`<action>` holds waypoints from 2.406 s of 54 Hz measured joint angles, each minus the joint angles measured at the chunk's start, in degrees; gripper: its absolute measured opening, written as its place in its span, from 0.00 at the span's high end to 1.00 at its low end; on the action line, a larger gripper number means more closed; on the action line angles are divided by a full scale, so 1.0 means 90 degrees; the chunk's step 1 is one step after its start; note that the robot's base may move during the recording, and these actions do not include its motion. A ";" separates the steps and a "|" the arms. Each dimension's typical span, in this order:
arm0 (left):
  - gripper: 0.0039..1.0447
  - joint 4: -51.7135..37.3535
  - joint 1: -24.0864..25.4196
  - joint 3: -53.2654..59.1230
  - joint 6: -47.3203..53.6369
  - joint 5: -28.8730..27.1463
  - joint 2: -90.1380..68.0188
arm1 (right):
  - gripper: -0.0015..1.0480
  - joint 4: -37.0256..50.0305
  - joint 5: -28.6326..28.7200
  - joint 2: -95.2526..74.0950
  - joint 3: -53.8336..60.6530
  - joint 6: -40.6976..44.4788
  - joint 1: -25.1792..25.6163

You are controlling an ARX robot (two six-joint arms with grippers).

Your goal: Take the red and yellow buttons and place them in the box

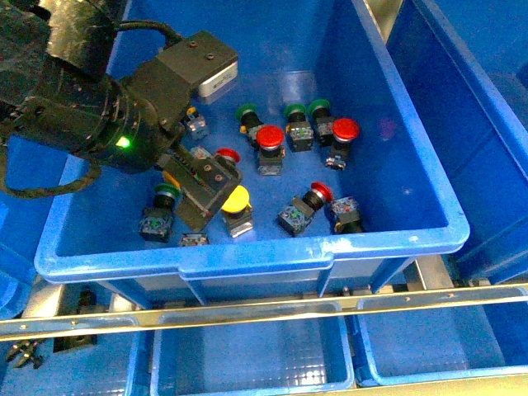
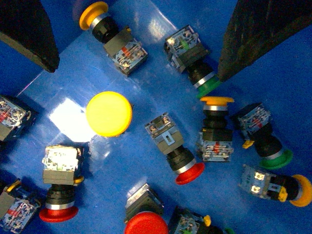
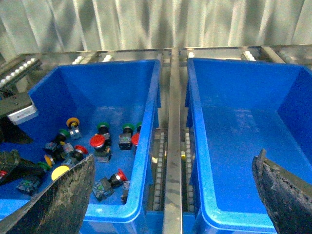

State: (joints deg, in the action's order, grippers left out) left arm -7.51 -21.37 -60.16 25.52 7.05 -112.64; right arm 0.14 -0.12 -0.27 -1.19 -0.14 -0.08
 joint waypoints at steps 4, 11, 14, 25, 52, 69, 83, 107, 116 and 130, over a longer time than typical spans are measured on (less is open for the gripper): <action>0.07 0.0000 -0.0051 -0.0160 -0.0022 -0.0005 -0.0180 | 0.07 0.0000 0.0000 0.0000 0.0000 0.0000 0.0000; 0.07 0.0000 -0.0087 -0.0391 -0.0075 -0.0053 -0.0534 | 0.07 0.0000 -0.0002 0.0000 0.0000 0.0000 0.0000; 0.07 -0.0007 -0.0092 -0.0454 -0.0080 -0.0075 -0.0663 | 0.07 0.0000 0.0000 0.0000 0.0000 0.0000 0.0000; 0.07 -0.0075 -0.0112 -0.0682 -0.0102 -0.0119 -0.1185 | 0.07 0.0000 -0.0002 0.0000 0.0000 -0.0002 0.0000; 0.07 -0.0172 -0.0338 -0.1127 -0.0277 -0.0046 -0.1792 | 0.07 0.0000 0.0000 0.0000 0.0000 0.0000 0.0000; 0.07 -0.0257 -0.0418 -0.1265 -0.0367 -0.0061 -0.2028 | 0.07 0.0000 0.0000 0.0000 0.0000 0.0000 0.0000; 0.38 -0.0406 -0.0425 -0.1273 -0.0469 -0.0121 -0.2081 | 0.07 0.0000 0.0000 0.0000 0.0000 0.0000 0.0000; 0.67 -0.0714 -0.0151 -0.0697 -0.1717 0.0323 -0.1474 | 0.07 0.0000 0.0000 0.0000 0.0000 0.0000 0.0000; 0.67 -0.0770 0.0175 -0.0228 -0.2958 0.0680 -0.0610 | 0.07 0.0000 0.0000 0.0000 0.0000 0.0000 0.0000; 0.67 -0.0801 0.0389 0.0406 -0.4818 0.1481 0.0270 | 0.07 0.0000 0.0000 0.0000 0.0000 0.0000 0.0000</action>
State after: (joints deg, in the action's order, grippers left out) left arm -14.72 -17.87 -56.51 -17.85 20.38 -110.21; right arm 0.14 -0.12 -0.27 -1.19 -0.14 -0.08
